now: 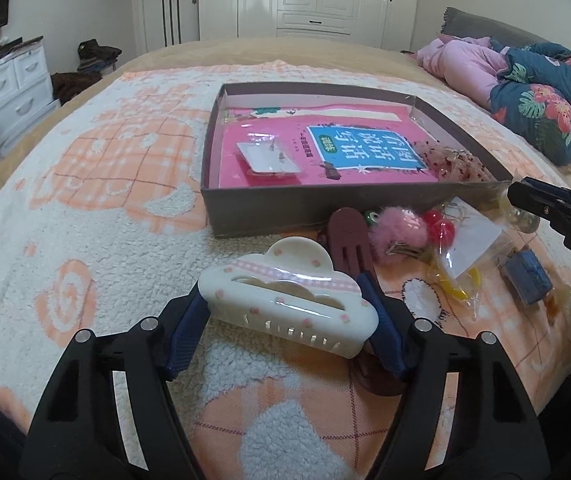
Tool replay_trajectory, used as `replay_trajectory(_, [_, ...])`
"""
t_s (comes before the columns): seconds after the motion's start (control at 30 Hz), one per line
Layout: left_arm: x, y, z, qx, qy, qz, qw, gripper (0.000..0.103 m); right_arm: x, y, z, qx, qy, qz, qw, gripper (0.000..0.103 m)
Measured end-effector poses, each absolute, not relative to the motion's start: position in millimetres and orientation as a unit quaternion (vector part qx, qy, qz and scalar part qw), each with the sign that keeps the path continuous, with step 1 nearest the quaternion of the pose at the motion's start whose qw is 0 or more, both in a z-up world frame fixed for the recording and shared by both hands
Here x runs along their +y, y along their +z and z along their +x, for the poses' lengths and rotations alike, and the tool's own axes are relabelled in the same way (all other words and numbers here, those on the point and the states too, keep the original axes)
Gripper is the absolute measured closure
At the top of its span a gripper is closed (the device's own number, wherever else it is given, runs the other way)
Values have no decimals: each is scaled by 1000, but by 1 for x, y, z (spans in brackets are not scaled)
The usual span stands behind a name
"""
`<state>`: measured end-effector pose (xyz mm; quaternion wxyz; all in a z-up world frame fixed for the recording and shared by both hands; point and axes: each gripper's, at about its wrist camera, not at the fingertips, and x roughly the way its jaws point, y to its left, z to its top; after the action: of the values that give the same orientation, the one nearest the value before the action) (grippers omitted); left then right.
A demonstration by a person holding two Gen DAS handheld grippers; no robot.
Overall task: Organize jewelry
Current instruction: 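Grasp the white cloud claw clip with left tool while right tool grasps a clear bagged item, then place the claw clip in the box with left tool while right tool places the bagged item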
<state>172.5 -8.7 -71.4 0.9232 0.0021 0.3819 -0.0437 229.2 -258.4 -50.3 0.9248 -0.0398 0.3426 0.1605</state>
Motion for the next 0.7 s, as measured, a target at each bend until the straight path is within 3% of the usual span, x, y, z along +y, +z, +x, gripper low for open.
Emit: replay_trajectory(0.7, [-2, -33, 179, 346, -51, -26, 936, 41, -281, -40, 233, 338, 141, 9, 931, 66])
